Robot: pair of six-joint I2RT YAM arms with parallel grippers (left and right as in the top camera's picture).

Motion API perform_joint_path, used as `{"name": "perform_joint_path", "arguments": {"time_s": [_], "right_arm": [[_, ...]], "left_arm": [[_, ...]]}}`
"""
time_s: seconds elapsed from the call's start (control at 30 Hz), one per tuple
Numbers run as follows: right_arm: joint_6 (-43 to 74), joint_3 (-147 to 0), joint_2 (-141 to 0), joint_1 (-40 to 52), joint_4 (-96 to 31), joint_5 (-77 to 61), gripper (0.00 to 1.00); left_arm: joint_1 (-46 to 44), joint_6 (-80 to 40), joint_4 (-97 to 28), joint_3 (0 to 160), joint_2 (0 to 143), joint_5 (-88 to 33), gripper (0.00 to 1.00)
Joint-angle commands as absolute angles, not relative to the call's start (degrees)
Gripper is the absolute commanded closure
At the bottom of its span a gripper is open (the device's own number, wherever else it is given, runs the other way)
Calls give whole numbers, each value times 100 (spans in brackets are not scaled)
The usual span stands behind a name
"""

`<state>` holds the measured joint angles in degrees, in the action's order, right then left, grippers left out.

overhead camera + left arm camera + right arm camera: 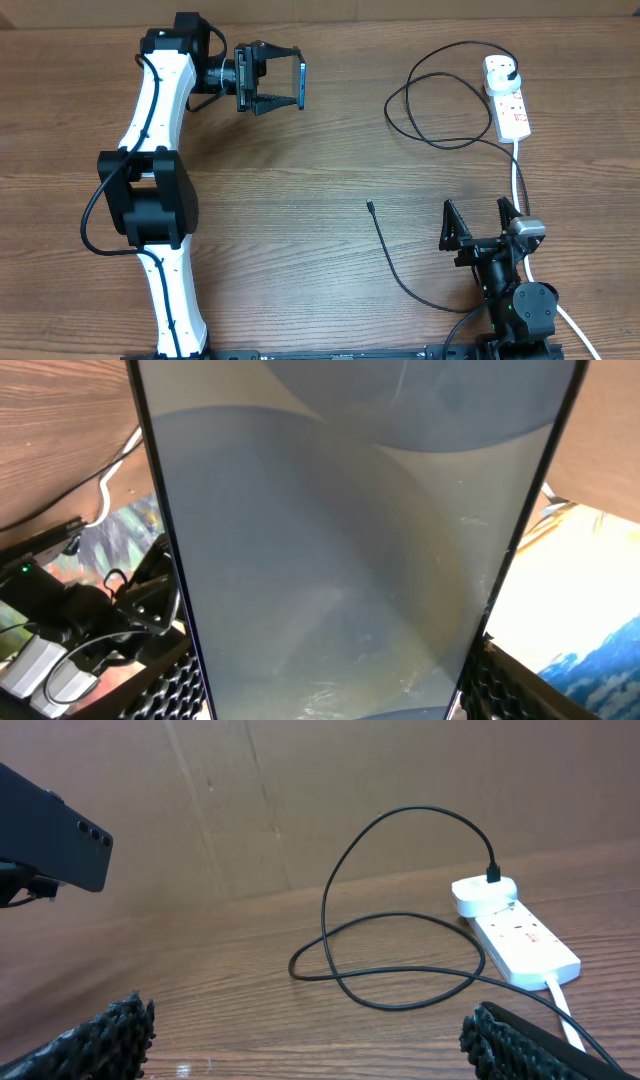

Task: Plug charger to phone and switch on socket
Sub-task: 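Tilt the held phone bottom-end toward the table center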

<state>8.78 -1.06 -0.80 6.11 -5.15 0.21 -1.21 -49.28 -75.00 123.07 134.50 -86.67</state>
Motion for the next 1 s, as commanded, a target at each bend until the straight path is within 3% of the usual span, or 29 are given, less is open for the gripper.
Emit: {"name": "perform_joint_path", "arguments": {"time_s": [0.0, 0.43, 0.97], "right_arm": [[869, -45, -16, 648, -480, -5, 0], [869, -45, -16, 648, -480, -5, 0], [869, -45, -16, 648, -480, -5, 0]], "left_arm": [[-193, -4775, -7491, 12477, 13445, -8809, 32], [-231, -4755, -7494, 12477, 13445, -8125, 32], [-722, -4759, -7822, 12477, 13445, -4300, 32]]}}
